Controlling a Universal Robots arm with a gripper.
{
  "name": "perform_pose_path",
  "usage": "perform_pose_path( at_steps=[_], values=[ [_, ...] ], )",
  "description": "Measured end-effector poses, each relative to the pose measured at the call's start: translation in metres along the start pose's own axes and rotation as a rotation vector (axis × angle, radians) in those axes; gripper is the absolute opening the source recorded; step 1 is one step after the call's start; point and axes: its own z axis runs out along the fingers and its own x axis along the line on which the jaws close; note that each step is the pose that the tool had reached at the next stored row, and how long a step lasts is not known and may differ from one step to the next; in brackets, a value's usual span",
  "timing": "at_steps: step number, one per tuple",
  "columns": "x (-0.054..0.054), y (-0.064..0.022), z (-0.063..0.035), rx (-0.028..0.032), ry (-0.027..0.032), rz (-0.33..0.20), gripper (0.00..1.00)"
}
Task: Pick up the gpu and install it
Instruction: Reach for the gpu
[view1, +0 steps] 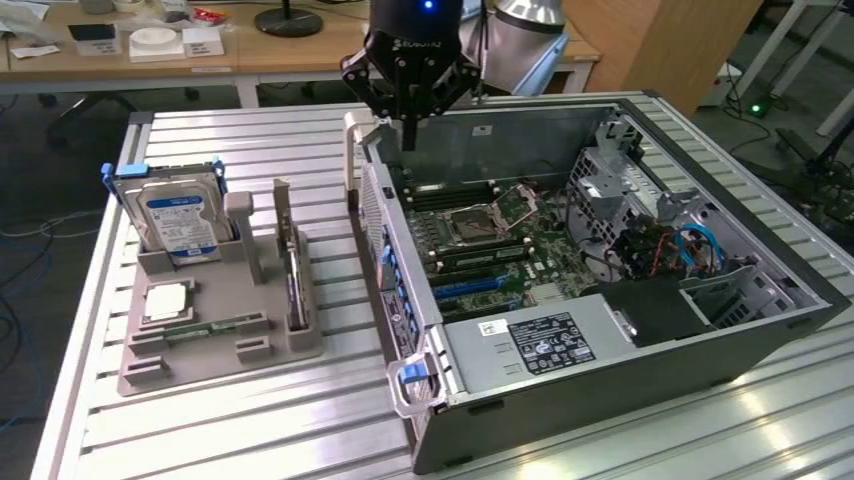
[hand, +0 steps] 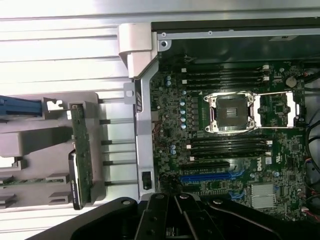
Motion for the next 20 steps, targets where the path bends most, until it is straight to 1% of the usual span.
perform_pose_path(
  at_steps=[20],
  values=[
    [0.035,-0.0026,-0.001,0.0001,0.0001,0.0,0.11]
  ],
)
